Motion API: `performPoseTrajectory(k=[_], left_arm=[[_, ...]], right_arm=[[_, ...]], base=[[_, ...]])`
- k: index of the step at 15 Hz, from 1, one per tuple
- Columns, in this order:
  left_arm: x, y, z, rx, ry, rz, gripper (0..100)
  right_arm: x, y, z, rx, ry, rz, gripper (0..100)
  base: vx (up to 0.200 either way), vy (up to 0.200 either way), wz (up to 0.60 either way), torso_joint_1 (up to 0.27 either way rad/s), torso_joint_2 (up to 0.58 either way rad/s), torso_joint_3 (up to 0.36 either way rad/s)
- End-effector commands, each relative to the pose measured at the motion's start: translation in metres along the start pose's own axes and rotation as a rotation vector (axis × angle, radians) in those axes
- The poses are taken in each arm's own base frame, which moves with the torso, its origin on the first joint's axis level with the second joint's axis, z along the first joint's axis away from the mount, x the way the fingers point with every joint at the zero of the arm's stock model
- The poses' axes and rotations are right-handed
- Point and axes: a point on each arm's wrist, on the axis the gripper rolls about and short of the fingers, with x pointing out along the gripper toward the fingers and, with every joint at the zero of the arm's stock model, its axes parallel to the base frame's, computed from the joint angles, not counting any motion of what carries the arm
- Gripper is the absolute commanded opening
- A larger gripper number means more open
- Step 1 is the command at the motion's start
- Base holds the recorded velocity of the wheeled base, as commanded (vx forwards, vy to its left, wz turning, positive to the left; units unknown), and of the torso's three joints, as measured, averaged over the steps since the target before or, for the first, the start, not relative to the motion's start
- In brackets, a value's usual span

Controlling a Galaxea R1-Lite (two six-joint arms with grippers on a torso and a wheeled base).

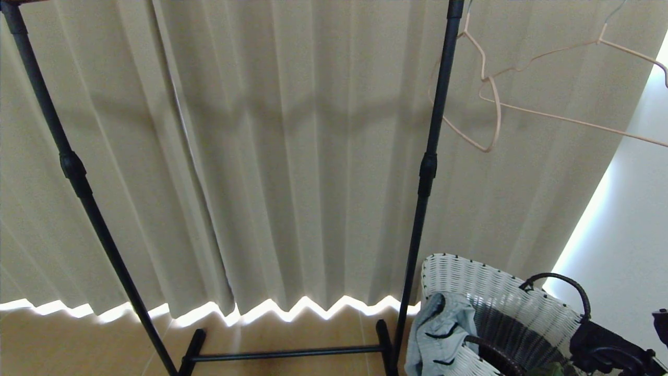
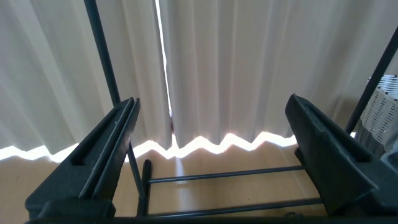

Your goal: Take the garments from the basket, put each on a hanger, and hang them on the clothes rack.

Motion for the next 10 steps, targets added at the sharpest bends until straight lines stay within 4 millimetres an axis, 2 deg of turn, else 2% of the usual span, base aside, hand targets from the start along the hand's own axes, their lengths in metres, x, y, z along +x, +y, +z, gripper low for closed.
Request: performPoseTrajectory(k=[1, 3, 8, 9, 10], left_arm=[[0.000, 0.000, 0.000, 0.000, -0.001, 0.000, 100], [0.000, 0.000, 0.000, 0.002, -0.001, -0.001, 100], [0.000, 0.000, 0.000, 0.000, -0.001, -0.001, 100], [0.000, 0.000, 0.000, -0.001, 0.000, 0.000, 100], [0.000, 0.000, 0.000, 0.000, -0.001, 0.000, 100]], right_arm=[[0.022, 0.000, 0.005, -0.011, 0.086, 0.045, 100], [0.033, -0.002, 0.010, -0.012, 0.089, 0.027, 100], [0.039, -0.007, 0.017, -0.015, 0.069, -0.030, 100], [0.039, -0.007, 0.017, -0.019, 0.073, -0.030, 0], [0.039, -0.007, 0.017, -0.020, 0.069, -0.032, 0]], base=[[0.000, 0.000, 0.00, 0.000, 0.00, 0.000], [0.000, 0.000, 0.00, 0.000, 0.00, 0.000], [0.000, 0.000, 0.00, 0.000, 0.00, 0.000], [0.000, 0.000, 0.00, 0.000, 0.00, 0.000], [0.000, 0.000, 0.00, 0.000, 0.00, 0.000]])
